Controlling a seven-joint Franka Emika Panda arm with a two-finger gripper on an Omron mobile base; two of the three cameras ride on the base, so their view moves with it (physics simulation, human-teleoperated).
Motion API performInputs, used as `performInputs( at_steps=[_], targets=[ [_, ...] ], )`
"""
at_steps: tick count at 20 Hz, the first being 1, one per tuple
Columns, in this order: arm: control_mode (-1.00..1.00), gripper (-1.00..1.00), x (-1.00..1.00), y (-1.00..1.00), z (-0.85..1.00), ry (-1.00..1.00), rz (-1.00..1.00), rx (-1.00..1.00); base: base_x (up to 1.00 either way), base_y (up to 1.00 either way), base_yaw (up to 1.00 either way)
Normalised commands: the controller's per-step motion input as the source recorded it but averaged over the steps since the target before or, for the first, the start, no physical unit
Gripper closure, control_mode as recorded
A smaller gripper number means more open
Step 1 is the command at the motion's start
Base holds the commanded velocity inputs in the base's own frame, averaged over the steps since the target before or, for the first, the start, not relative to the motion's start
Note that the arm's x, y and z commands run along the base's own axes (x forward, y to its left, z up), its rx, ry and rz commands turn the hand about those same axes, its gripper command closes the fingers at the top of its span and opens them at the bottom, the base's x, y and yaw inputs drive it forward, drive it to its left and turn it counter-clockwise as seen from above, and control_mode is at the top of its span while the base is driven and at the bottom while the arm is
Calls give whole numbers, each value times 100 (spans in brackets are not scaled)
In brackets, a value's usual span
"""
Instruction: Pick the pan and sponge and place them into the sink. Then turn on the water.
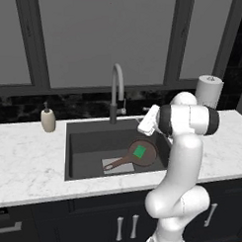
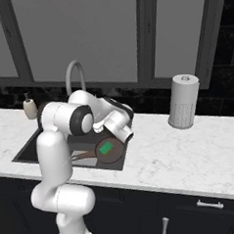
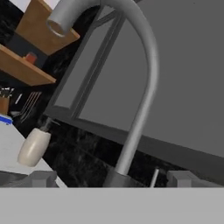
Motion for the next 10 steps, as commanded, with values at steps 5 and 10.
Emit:
performInputs(
  at_steps=[5,10],
  targets=[
    [-100,-100,51,24,0,0,-2,0,0,0,0],
    [-100,-100,50,22,0,2,-7,0,0,0,0]
  ],
)
